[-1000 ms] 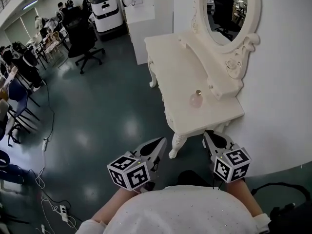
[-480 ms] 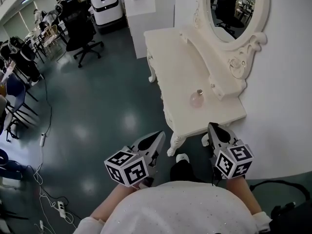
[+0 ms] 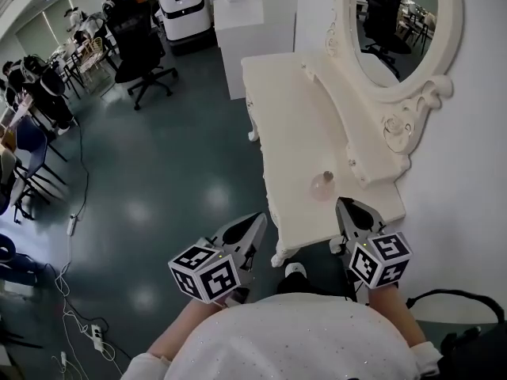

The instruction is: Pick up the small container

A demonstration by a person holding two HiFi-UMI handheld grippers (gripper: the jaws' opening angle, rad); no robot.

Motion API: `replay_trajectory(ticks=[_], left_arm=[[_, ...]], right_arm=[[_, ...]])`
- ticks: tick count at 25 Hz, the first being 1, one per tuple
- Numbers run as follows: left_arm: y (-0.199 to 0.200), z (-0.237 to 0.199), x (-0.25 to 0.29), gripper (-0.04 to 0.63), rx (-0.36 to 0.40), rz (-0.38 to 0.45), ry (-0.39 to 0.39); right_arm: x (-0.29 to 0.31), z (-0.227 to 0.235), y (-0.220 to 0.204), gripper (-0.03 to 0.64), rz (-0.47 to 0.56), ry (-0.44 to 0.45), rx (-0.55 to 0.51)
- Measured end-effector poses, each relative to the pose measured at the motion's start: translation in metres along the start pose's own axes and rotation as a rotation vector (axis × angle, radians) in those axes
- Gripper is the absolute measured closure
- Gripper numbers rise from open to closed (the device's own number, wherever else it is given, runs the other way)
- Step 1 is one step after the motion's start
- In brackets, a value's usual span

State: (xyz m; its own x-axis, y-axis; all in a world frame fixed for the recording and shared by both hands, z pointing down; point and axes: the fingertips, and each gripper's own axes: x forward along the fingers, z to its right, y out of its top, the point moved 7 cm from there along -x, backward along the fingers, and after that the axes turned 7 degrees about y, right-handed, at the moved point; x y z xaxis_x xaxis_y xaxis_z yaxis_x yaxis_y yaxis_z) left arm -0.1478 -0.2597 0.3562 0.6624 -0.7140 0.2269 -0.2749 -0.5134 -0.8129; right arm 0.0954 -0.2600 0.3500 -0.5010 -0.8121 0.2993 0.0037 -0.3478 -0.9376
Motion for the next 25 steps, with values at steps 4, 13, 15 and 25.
replay_trajectory(ticks=[4, 13, 15, 25], left_arm=[[0.009, 0.000, 0.039, 0.595, -0.004, 0.005, 0.008], [0.019, -0.005, 0.113, 0.595, -0.019, -0.006, 0.043], [0.018, -0.006, 0.128, 0.595, -0.024, -0.008, 0.058], [-0.003, -0.019, 0.159, 0.595, -0.033, -0.046, 0.150]], right_arm=[[0.022, 0.035, 0.010, 0.615, -0.013, 0.022, 0.000], [0.071, 0.087, 0.012, 0.614, -0.058, 0.246, 0.023], [0.078, 0.097, 0.007, 0.615, -0.051, 0.299, 0.023], [0.110, 0.123, -0.015, 0.614, -0.007, 0.487, 0.026]])
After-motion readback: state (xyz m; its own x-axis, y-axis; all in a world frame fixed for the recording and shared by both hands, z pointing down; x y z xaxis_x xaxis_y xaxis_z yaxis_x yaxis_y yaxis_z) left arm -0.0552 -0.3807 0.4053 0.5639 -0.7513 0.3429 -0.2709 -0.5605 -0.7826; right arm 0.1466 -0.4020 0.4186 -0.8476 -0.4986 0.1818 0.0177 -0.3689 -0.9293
